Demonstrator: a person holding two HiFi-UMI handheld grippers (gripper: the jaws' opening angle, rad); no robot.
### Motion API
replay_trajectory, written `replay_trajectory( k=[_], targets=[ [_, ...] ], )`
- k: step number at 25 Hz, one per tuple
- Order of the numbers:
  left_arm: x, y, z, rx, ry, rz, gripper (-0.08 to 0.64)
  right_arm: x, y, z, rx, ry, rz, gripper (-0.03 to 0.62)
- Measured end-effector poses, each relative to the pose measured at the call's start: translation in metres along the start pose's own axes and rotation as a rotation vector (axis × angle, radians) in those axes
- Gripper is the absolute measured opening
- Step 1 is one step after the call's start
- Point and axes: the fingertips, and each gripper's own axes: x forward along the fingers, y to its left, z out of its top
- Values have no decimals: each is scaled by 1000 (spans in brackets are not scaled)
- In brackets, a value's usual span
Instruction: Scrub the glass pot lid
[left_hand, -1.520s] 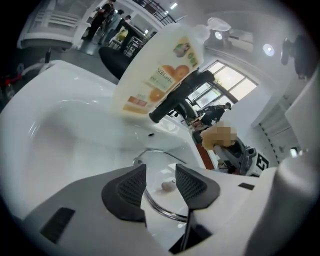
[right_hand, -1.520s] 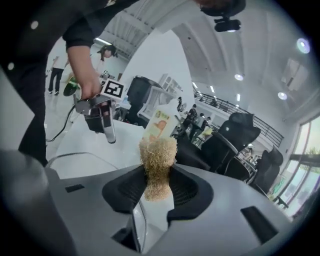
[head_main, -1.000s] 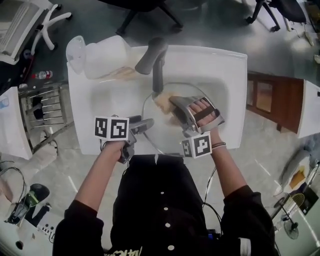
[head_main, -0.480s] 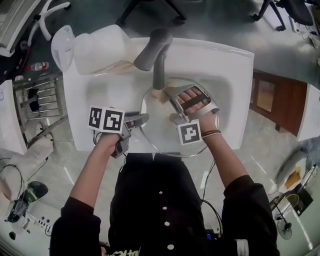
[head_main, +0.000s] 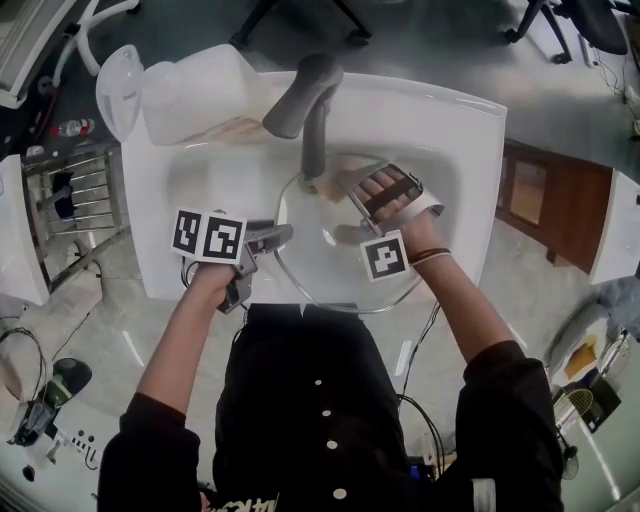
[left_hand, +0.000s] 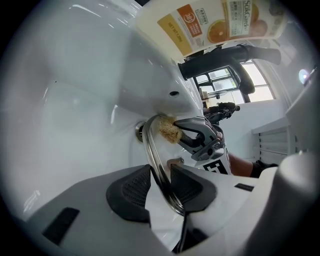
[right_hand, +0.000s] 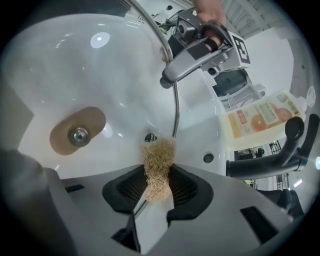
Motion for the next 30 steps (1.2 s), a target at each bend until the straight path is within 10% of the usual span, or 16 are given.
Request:
replay_trajectory(
  k=[18,30],
  targets=[
    [0,1,0,48,23,54,146,-42,43,-44,11,15,197,143],
    [-1,0,-1,60,25,61,146,-57,37,-46,-55,42,174,143]
  ],
)
